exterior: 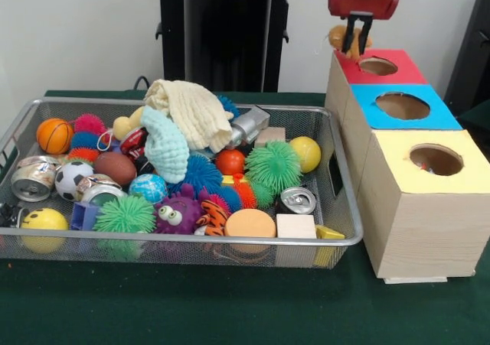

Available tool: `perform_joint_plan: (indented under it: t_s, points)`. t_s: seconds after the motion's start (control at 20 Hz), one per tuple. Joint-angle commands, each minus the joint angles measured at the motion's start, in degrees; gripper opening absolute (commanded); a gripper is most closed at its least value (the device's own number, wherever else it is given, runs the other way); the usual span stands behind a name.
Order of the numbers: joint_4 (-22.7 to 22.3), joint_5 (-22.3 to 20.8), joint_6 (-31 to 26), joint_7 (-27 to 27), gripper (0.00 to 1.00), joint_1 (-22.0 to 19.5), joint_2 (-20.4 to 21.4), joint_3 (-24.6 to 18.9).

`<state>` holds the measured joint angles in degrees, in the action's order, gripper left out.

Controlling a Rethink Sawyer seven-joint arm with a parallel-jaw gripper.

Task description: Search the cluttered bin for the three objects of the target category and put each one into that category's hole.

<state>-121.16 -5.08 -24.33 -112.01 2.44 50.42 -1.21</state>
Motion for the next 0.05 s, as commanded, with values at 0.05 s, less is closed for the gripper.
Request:
perform_joint_plan:
  t_s: [0.05]
  points:
    - [5.3, -3.1, -8.9, -0.2, 0.00, -1.6, 1.1, -0.8]
